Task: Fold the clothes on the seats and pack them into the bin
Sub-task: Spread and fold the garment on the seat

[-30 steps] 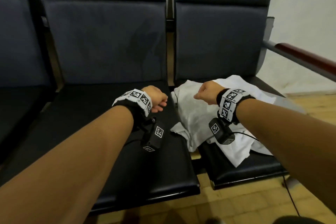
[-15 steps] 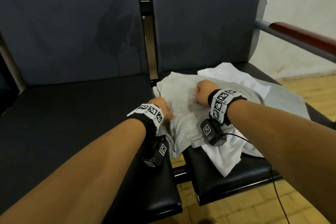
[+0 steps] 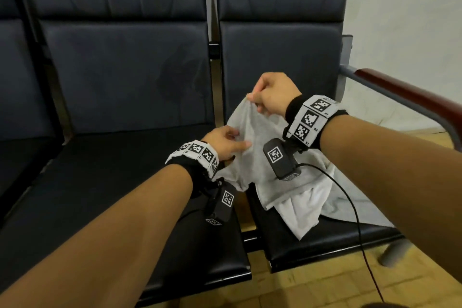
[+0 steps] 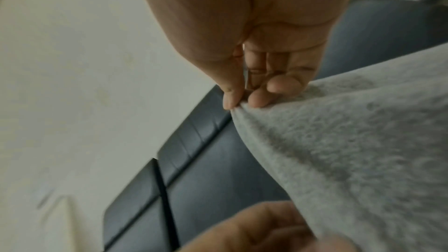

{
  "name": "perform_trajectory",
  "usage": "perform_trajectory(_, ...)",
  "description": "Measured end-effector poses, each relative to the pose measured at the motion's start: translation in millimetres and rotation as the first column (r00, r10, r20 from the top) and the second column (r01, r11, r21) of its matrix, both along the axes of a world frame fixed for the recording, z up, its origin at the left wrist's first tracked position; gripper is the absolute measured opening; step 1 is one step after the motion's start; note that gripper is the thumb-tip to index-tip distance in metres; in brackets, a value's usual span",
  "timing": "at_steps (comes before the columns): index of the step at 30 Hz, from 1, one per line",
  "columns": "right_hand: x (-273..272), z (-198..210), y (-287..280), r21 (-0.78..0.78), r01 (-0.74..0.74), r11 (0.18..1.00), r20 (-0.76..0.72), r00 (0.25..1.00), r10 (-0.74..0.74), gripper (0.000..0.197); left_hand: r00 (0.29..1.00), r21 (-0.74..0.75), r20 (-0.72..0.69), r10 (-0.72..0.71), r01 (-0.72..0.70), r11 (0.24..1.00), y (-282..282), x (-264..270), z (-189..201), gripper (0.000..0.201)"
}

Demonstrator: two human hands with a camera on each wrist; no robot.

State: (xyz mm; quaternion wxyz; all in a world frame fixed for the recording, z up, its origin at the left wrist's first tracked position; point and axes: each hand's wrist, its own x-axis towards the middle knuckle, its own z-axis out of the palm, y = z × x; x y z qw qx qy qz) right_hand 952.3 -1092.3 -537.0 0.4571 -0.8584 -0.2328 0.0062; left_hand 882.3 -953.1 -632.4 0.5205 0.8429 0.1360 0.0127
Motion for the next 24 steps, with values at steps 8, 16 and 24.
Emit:
perform_trajectory(8, -56.2, 88.8, 23.3, 0.207, -0.147, 0.967, 0.053, 0.989, 0.139, 0.021, 0.950, 0.006, 0.277, 0.147, -0.155, 0.988, 49.1, -65.4, 60.5, 0.014)
perform_trajectory(16, -91.6, 81.2, 64.9, -0.072, -0.261, 0.963, 0.090, 0.959, 0.267, 0.007, 0.827, 0.059, 0.410, 0.384, -0.445, 0.894, 125.2, -147.0, 134.4, 0.015)
perform_trajectory(24, -155.3, 46.7, 108.0, -0.334, -0.570, 0.751, -0.040, 0.804, 0.593, 0.039, 0.922, 0.308, 0.347, 0.174, -0.287, 0.907, 150.1, -204.8, 155.9, 0.011)
